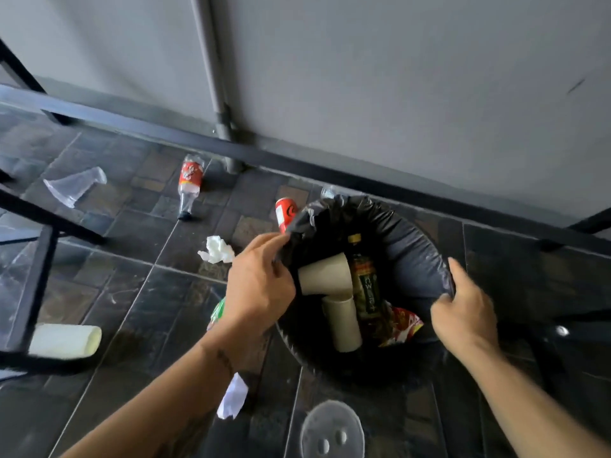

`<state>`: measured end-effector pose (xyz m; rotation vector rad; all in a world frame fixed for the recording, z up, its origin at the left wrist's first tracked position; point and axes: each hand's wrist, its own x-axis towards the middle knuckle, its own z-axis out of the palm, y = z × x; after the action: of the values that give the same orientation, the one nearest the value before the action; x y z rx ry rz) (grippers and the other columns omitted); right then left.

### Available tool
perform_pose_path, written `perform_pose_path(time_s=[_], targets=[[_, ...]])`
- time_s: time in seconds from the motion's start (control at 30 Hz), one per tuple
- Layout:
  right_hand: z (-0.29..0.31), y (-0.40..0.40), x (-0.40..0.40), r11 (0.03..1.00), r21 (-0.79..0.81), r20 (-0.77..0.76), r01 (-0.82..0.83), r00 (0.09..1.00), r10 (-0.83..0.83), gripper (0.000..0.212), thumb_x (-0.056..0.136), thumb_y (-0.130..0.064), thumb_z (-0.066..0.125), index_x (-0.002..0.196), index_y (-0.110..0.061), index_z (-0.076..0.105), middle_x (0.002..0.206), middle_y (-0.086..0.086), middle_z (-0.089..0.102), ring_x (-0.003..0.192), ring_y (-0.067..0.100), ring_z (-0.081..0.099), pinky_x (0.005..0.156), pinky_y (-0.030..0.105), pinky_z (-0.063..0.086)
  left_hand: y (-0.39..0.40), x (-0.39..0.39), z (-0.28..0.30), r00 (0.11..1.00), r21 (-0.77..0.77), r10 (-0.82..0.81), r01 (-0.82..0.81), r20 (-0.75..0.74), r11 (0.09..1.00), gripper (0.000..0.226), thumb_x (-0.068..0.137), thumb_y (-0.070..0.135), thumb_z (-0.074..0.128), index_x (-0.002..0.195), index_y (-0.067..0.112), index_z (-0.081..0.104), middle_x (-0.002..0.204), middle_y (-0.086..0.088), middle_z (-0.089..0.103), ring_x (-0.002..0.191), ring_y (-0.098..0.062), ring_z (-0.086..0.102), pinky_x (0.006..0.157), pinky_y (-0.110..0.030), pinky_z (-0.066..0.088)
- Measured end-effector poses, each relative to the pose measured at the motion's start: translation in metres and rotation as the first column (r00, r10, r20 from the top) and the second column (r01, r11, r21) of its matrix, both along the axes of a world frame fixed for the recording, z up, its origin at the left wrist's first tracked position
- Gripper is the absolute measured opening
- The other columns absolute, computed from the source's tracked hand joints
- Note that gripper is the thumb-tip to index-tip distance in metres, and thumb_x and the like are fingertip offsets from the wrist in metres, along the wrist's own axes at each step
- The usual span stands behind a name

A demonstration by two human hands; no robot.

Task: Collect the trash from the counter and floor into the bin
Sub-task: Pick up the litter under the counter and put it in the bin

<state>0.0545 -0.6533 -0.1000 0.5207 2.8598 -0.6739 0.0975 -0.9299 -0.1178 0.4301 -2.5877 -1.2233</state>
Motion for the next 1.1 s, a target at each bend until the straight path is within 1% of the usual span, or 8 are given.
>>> perform_pose_path(time_s=[0.23, 0.37, 0.53, 0.63, 0.73, 0.93, 1.03, 1.1], targets=[[-0.003, 0.014, -0.01, 0.997, 0.067, -0.018, -0.041, 0.999, 0.042, 0.067, 0.092, -0.006, 0.051, 0.153, -0.028, 0.035, 0.152, 0.008, 0.047, 0.135, 0.036, 0.045, 0.108, 0.046, 0.039, -0.001, -0.009, -0.02, 0.993, 0.058, -0.088, 0.092, -0.075, 0.994, 0.044, 0.079, 0.015, 0.05, 0.115, 0.016, 0.074, 0.116, 0.008, 0.07, 0.086, -0.014, 0.071, 0.079, -0.035, 0.059], [-0.008, 0.008, -0.002, 0.987, 0.143, 0.016, -0.073, 0.997, 0.072, 0.073, 0.091, -0.007, 0.052, 0.157, -0.025, 0.024, 0.153, 0.01, 0.042, 0.131, 0.039, 0.047, 0.095, 0.044, 0.044, -0.02, 0.007, -0.033, 0.986, 0.083, -0.09, 0.102, -0.14, 0.991, 0.035, 0.083, 0.011, 0.052, 0.11, 0.016, 0.073, 0.106, 0.01, 0.07, 0.084, -0.01, 0.069, 0.076, -0.031, 0.057], [0.013, -0.028, 0.004, 0.914, 0.317, -0.01, -0.254, 0.962, 0.271, 0.078, 0.085, -0.02, 0.063, 0.154, -0.018, 0.026, 0.155, 0.012, 0.031, 0.135, 0.039, 0.035, 0.102, 0.051, 0.039, -0.059, 0.048, -0.072, 0.989, 0.006, 0.038, -0.039, 0.146, 0.999, 0.043, 0.078, 0.022, 0.051, 0.113, 0.016, 0.073, 0.108, 0.0, 0.071, 0.089, -0.02, 0.069, 0.084, -0.036, 0.057], [0.036, -0.077, 0.002, 0.864, 0.155, -0.157, -0.479, 0.852, 0.5, 0.065, 0.088, -0.021, 0.059, 0.149, -0.02, 0.038, 0.15, 0.004, 0.039, 0.135, 0.028, 0.039, 0.109, 0.046, 0.037, -0.079, 0.067, -0.094, 0.957, -0.08, 0.067, -0.046, 0.283, 0.996, 0.036, 0.08, 0.02, 0.058, 0.112, 0.017, 0.073, 0.109, -0.002, 0.071, 0.091, -0.024, 0.07, 0.082, -0.039, 0.058], [0.053, -0.127, 0.001, 0.739, 0.027, -0.287, -0.673, 0.703, 0.651, 0.053, 0.085, -0.018, 0.056, 0.138, -0.017, 0.053, 0.138, 0.002, 0.051, 0.125, 0.022, 0.049, 0.107, 0.04, 0.041, -0.086, 0.087, -0.118, 0.92, -0.144, 0.086, -0.033, 0.383, 0.989, 0.034, 0.085, 0.025, 0.063, 0.118, 0.02, 0.07, 0.116, -0.002, 0.067, 0.1, -0.029, 0.067, 0.083, -0.041, 0.057], [0.034, -0.219, 0.018, 0.468, -0.049, -0.204, -0.882, 0.468, 0.86, 0.045, 0.083, -0.015, 0.054, 0.128, -0.016, 0.059, 0.123, 0.005, 0.058, 0.108, 0.025, 0.057, 0.094, 0.041, 0.047, -0.073, 0.106, -0.144, 0.771, -0.173, 0.055, 0.072, 0.635, 0.982, 0.079, 0.083, 0.055, 0.063, 0.15, 0.028, 0.03, 0.135, -0.008, 0.044, 0.121, -0.035, 0.049, 0.097, -0.052, 0.042], [0.003, -0.249, 0.037, 0.425, -0.025, -0.115, -0.905, 0.425, 0.898, 0.042, 0.085, -0.014, 0.053, 0.127, -0.017, 0.056, 0.121, 0.006, 0.056, 0.11, 0.029, 0.056, 0.093, 0.042, 0.048, -0.069, 0.113, -0.151, 0.682, -0.134, 0.05, 0.071, 0.73, 0.988, 0.103, 0.075, 0.059, 0.066, 0.155, 0.029, 0.009, 0.141, -0.008, 0.037, 0.131, -0.036, 0.04, 0.105, -0.057, 0.035], [-0.022, -0.257, 0.055, 0.459, -0.052, -0.043, -0.887, 0.461, 0.886, 0.042, 0.086, -0.014, 0.054, 0.128, -0.017, 0.055, 0.124, 0.008, 0.054, 0.113, 0.032, 0.054, 0.091, 0.038, 0.046, -0.07, 0.117, -0.156, 0.628, -0.144, 0.059, 0.085, 0.776, 0.986, 0.115, 0.07, 0.06, 0.072, 0.156, 0.028, 0.003, 0.141, -0.009, 0.036, 0.132, -0.036, 0.038, 0.105, -0.057, 0.034]])
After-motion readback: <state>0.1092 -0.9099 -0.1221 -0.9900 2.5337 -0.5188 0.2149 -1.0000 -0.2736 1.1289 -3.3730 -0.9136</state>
